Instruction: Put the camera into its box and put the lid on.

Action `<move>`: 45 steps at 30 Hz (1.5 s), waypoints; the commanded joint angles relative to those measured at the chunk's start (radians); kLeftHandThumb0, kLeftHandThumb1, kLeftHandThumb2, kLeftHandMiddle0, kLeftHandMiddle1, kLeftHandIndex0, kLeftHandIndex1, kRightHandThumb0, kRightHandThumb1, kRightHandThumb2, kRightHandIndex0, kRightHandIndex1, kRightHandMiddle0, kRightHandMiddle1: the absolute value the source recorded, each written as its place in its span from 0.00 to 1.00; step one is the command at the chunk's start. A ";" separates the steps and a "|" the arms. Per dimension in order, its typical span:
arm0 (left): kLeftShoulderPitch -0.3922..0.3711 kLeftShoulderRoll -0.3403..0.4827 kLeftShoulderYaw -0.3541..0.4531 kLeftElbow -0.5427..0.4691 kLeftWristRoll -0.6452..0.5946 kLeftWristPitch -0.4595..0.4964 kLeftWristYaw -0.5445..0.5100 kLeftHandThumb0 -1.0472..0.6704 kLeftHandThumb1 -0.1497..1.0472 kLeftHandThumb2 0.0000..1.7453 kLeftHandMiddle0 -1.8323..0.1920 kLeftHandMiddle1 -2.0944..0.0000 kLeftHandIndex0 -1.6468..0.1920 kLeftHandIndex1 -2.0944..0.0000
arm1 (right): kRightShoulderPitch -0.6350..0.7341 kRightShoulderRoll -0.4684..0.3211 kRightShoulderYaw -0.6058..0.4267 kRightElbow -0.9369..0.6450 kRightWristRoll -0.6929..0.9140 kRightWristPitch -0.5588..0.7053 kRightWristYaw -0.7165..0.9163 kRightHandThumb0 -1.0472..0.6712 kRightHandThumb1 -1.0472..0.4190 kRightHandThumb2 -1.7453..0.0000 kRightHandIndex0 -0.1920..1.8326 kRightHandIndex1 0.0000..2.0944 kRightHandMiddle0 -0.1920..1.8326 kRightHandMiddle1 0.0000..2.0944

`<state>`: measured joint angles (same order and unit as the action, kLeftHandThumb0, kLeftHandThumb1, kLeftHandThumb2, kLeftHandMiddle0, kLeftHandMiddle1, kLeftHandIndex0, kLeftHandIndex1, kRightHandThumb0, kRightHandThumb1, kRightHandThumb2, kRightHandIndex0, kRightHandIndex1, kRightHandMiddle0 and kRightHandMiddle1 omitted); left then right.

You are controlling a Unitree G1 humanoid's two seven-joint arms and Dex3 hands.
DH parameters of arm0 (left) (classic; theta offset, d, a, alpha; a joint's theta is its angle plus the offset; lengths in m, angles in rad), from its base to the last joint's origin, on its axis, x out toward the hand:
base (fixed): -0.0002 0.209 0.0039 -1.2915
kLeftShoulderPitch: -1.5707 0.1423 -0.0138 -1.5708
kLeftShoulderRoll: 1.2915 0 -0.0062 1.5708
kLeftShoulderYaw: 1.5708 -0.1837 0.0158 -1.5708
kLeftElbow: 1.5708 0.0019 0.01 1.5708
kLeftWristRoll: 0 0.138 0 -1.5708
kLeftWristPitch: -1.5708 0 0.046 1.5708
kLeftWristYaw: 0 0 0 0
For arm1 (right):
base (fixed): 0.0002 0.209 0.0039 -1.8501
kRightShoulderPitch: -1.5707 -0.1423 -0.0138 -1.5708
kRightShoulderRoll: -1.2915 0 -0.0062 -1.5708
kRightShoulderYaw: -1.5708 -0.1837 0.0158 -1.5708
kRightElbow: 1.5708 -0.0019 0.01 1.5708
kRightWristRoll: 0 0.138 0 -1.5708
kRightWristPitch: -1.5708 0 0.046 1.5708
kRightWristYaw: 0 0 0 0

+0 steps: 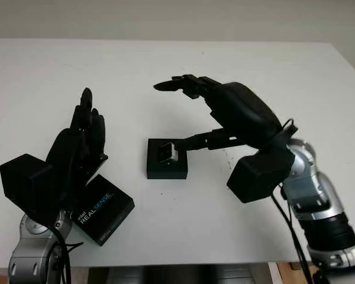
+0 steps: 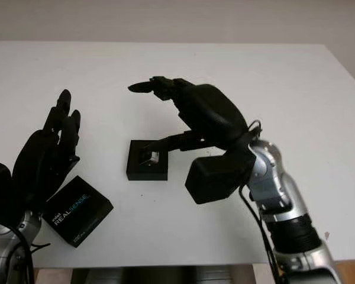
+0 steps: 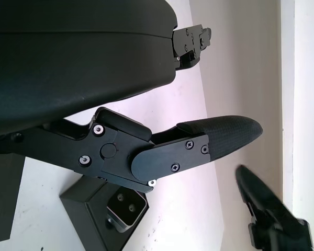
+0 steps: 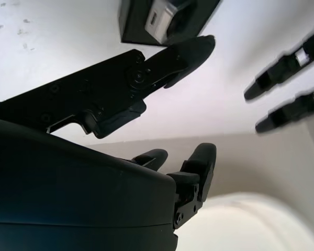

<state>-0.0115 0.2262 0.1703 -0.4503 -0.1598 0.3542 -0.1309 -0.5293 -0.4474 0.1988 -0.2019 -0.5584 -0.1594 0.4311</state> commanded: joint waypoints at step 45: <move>-0.050 -0.045 -0.043 0.038 0.008 -0.011 0.032 0.15 1.00 0.39 1.00 0.97 1.00 0.98 | 0.154 0.185 0.210 -0.171 -0.791 0.251 -0.085 0.10 0.02 0.97 0.32 0.03 0.20 0.44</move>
<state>-0.0519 0.1790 0.1244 -0.4117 -0.1555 0.3489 -0.0998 -0.3838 -0.2675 0.4074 -0.3505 -1.3447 0.0829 0.3386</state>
